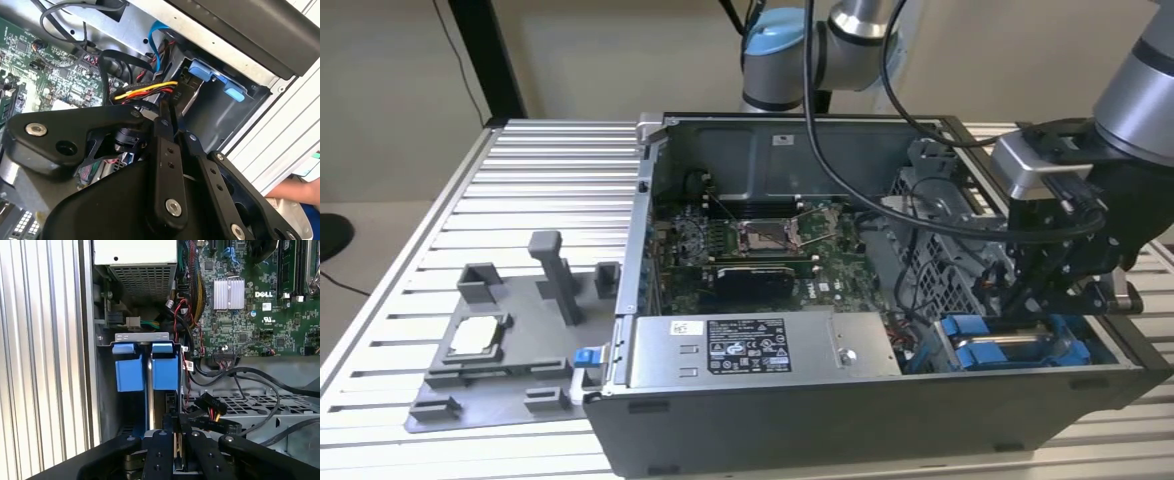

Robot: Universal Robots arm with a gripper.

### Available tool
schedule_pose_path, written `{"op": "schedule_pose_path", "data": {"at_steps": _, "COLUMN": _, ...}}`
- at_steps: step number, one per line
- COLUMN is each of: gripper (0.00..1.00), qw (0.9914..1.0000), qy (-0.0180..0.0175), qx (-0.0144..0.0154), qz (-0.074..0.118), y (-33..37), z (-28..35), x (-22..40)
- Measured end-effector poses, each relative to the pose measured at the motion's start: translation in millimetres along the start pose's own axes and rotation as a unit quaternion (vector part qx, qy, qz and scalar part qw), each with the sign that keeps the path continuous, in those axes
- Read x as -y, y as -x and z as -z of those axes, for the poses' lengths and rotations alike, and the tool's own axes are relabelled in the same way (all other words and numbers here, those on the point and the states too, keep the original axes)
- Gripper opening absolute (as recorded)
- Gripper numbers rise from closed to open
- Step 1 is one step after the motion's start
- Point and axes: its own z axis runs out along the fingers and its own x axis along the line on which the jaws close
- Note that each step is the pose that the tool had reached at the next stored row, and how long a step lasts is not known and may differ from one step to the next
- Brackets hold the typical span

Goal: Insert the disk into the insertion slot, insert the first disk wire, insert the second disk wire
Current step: 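Insert the second disk wire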

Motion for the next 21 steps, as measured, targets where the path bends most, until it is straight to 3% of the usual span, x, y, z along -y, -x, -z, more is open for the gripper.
{"op": "schedule_pose_path", "data": {"at_steps": 5, "gripper": 0.0, "qw": 1.0, "qy": -0.0008, "qx": 0.0, "qz": 0.0, "y": 0.0, "z": -3.8, "x": -0.1}}
{"op": "schedule_pose_path", "data": {"at_steps": 17, "gripper": 0.0, "qw": 1.0, "qy": -0.0009, "qx": -0.0002, "qz": 0.0, "y": 0.1, "z": -4.2, "x": -0.1}}
{"op": "schedule_pose_path", "data": {"at_steps": 18, "gripper": 1.0, "qw": 1.0, "qy": -0.0009, "qx": -0.0001, "qz": 0.0, "y": 0.1, "z": -4.3, "x": -0.1}}
{"op": "schedule_pose_path", "data": {"at_steps": 21, "gripper": 1.0, "qw": 1.0, "qy": -0.0009, "qx": 0.0016, "qz": 0.0, "y": 0.2, "z": -1.3, "x": 0.0}}
